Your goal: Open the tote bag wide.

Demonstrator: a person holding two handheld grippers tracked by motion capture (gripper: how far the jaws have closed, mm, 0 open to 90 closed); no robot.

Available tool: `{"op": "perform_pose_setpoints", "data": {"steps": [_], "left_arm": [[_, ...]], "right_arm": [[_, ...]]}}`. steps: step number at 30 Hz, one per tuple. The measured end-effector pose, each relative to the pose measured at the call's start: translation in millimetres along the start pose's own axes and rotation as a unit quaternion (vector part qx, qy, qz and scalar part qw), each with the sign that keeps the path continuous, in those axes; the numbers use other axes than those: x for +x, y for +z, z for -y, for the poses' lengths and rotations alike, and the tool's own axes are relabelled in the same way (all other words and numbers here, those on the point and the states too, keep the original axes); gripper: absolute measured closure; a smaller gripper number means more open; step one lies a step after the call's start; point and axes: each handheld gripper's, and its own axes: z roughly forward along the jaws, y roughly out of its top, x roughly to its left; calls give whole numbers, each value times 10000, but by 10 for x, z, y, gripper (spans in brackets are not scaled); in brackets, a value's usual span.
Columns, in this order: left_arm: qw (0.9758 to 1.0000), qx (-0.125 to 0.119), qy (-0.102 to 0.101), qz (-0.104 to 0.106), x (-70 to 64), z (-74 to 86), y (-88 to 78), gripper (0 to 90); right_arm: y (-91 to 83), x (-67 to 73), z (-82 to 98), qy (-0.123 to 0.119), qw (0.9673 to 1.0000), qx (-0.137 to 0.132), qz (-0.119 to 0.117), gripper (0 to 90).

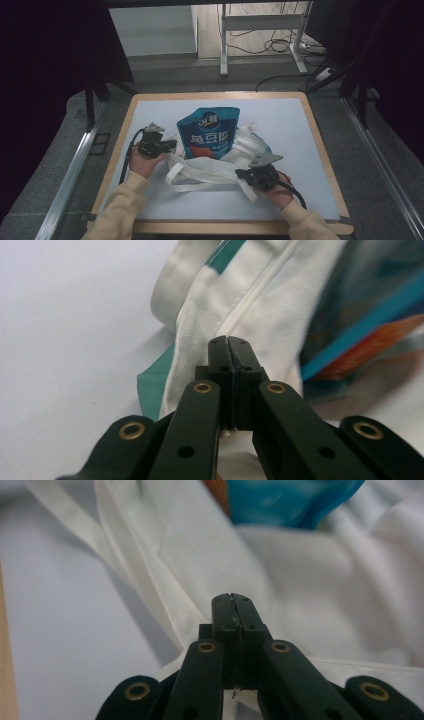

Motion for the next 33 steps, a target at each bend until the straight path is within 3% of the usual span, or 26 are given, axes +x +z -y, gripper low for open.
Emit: {"op": "perform_pose_setpoints", "data": {"steps": [5,14,23,33], "left_arm": [[9997,-197,71,124,-95,7,-194,896],[9992,-231,145,279,-165,59,-294,897],[9983,-303,176,475,-255,125,-376,897],[9975,15,373,603,-395,236,-280,896]], "right_arm": [[-197,-100,-159,45,9991,-344,229,888],[-270,-318,-306,226,9979,-462,390,888],[-245,-505,-481,297,9974,-347,566,888],[-31,-724,-622,424,9966,-44,708,888]]}}
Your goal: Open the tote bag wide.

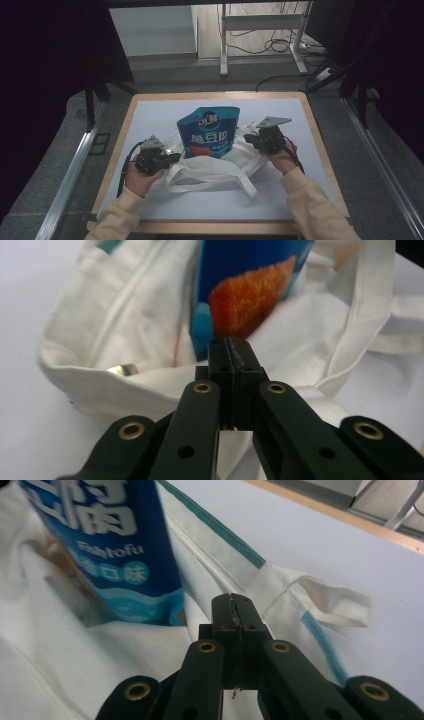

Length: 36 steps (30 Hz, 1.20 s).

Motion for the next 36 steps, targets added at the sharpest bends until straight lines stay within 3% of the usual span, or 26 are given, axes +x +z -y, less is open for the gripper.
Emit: {"op": "perform_pose_setpoints", "data": {"steps": [8,18,30,36], "left_arm": [[9998,201,66,44,-64,124,51,896],[9993,370,85,45,-74,250,90,897],[9991,412,112,39,-92,299,114,897],[9998,173,99,50,-93,241,66,896]], "right_arm": [[194,-170,61,191,9981,492,306,885],[332,-273,90,318,9964,644,461,887],[408,-309,135,461,9956,651,494,888],[265,-279,104,529,9976,246,362,887]]}}
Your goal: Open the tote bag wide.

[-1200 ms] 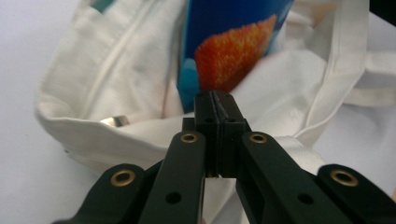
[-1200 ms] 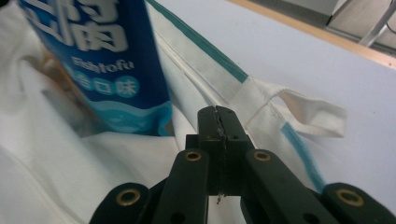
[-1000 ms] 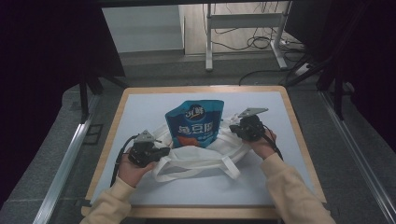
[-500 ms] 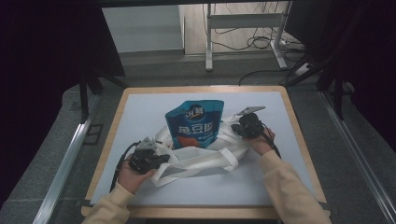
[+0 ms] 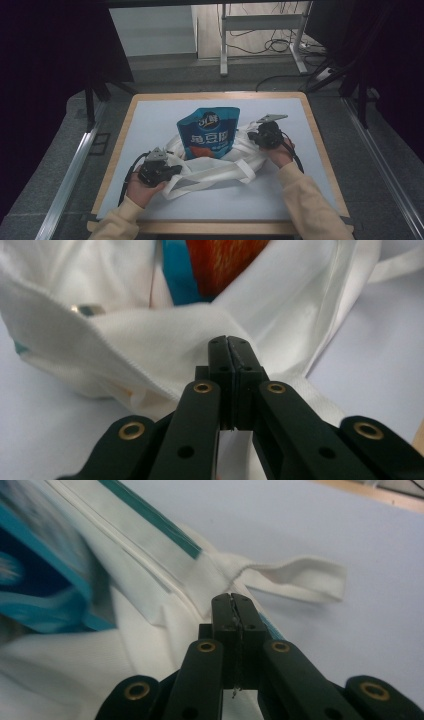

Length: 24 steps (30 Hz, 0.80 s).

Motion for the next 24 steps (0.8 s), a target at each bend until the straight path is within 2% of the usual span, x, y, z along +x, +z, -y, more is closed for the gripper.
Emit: {"op": "perform_pose_setpoints", "data": {"steps": [1,5,8,9,12,14,18,20,22,23,24], "left_arm": [[10000,0,0,0,0,0,0,896],[9994,-358,-28,2,19,-68,-116,889],[9988,-486,-30,-33,38,-86,-178,888],[9979,-636,-69,-45,59,-95,-241,887],[9972,-736,-116,-80,88,-93,-305,882],[9958,-875,-145,-235,143,-64,-399,880],[9944,-966,-291,-319,225,-21,-468,864],[9931,-995,-458,-420,310,32,-499,827],[9926,-986,-519,-480,336,51,-500,750],[9914,-966,-618,-632,385,91,-491,715],[9910,-933,-613,-734,401,105,-480,674]], "right_arm": [[-32,8,-9,15,10000,-44,-21,887],[-223,82,-46,-70,9993,-354,-140,886],[-302,108,-51,-79,9987,-477,-188,886],[-396,125,-48,-112,9977,-620,-244,886],[-528,155,1,-142,9966,-743,-314,881],[-609,169,54,-168,9959,-814,-369,861],[-743,176,148,-206,9943,-952,-442,836],[-872,161,267,-198,9925,-1076,-553,778],[-944,145,354,-216,9926,-1072,-537,717],[-980,135,401,-225,9926,-1080,-503,688],[-1013,121,450,-217,9925,-1107,-469,663]]}}
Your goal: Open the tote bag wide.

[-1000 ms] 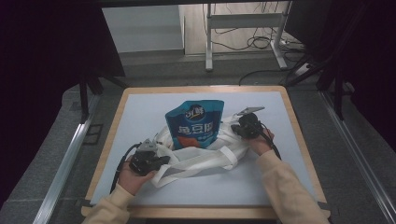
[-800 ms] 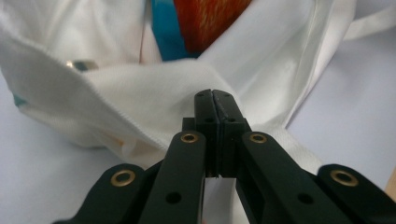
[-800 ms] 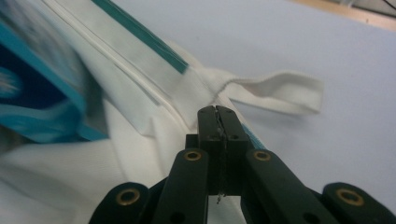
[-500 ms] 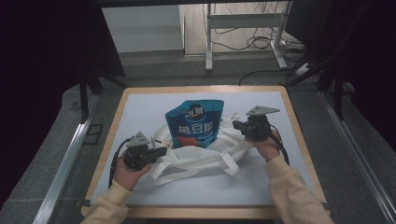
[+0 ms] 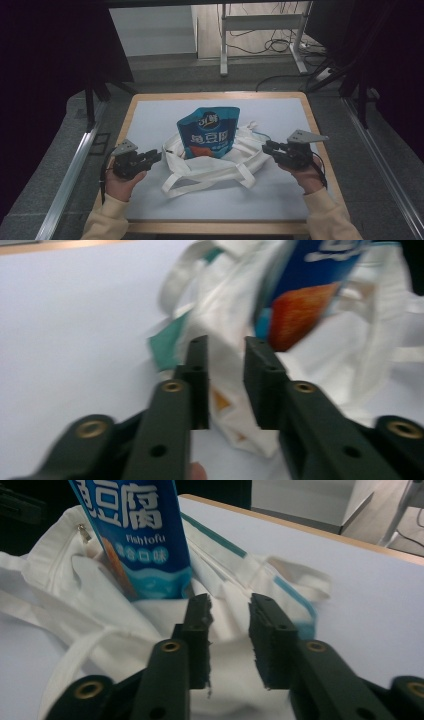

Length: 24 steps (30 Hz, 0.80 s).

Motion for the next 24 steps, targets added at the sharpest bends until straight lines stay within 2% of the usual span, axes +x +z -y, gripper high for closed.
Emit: {"op": "perform_pose_setpoints", "data": {"steps": [2,5,8,12,14,17,24], "left_arm": [[9998,24,8,-190,25,26,16,586],[9998,78,-11,-194,43,42,31,480],[9993,217,-24,-313,51,102,82,405],[9987,364,-30,-356,77,167,130,381],[9984,405,-113,-383,113,205,158,372],[9982,432,-132,-384,125,219,173,368],[9984,415,-67,-374,111,219,173,361]], "right_arm": [[-78,-24,84,53,10000,-30,58,614],[-154,-75,201,166,9997,-57,159,540],[-184,-149,344,305,9992,27,271,482],[-155,-207,478,465,9982,160,358,446],[-102,-248,587,582,9970,318,410,423],[-69,-257,634,579,9963,439,456,407],[-96,-244,616,534,9967,320,516,382]]}}
